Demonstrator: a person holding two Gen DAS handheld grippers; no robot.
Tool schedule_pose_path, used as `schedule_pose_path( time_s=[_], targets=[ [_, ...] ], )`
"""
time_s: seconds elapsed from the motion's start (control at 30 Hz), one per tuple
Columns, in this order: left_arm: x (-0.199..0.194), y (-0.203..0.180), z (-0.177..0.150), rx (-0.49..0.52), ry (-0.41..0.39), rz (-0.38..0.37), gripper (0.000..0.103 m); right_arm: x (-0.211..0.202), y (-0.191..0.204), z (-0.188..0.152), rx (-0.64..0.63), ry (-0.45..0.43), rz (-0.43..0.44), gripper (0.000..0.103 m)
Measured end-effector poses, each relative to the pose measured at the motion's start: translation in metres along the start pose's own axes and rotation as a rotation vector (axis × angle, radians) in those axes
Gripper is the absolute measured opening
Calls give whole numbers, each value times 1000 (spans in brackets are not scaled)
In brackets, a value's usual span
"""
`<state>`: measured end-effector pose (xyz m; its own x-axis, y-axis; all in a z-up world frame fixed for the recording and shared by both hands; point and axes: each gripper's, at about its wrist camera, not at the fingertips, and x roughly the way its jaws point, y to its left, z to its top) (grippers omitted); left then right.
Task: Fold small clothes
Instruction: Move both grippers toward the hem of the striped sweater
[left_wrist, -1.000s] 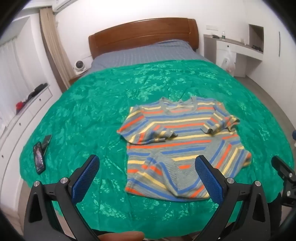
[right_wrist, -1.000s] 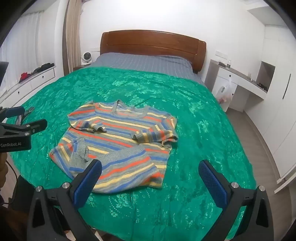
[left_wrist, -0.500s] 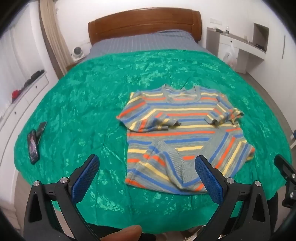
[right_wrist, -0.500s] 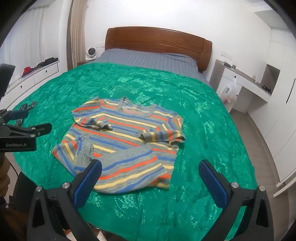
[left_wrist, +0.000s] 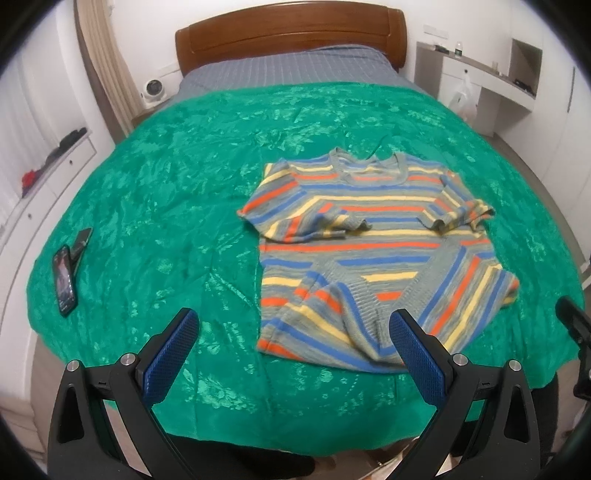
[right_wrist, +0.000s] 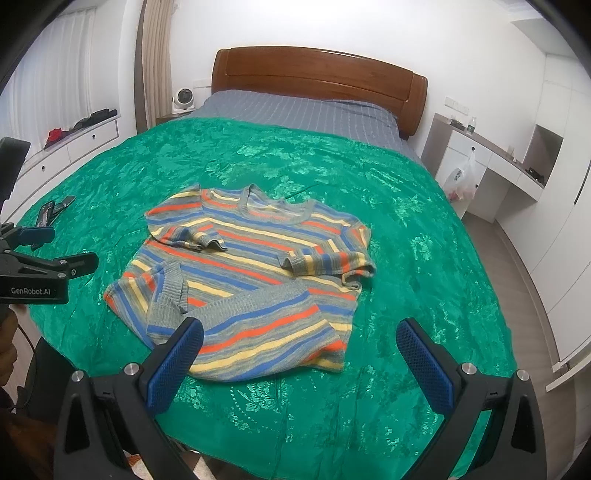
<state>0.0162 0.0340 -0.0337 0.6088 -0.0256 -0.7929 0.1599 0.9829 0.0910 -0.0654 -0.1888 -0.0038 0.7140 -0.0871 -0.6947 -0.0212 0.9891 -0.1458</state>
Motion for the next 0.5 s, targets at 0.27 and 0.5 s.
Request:
schedule_pose_path(
  time_s=[0.27,0.5],
  targets=[
    [11,7,-3,18,17,-36,103,5,1,-4,-1,20,15,103],
    [20,23,-8,36,27,-80,103,7,-7,-10,-10,25,17,103]
  ],
)
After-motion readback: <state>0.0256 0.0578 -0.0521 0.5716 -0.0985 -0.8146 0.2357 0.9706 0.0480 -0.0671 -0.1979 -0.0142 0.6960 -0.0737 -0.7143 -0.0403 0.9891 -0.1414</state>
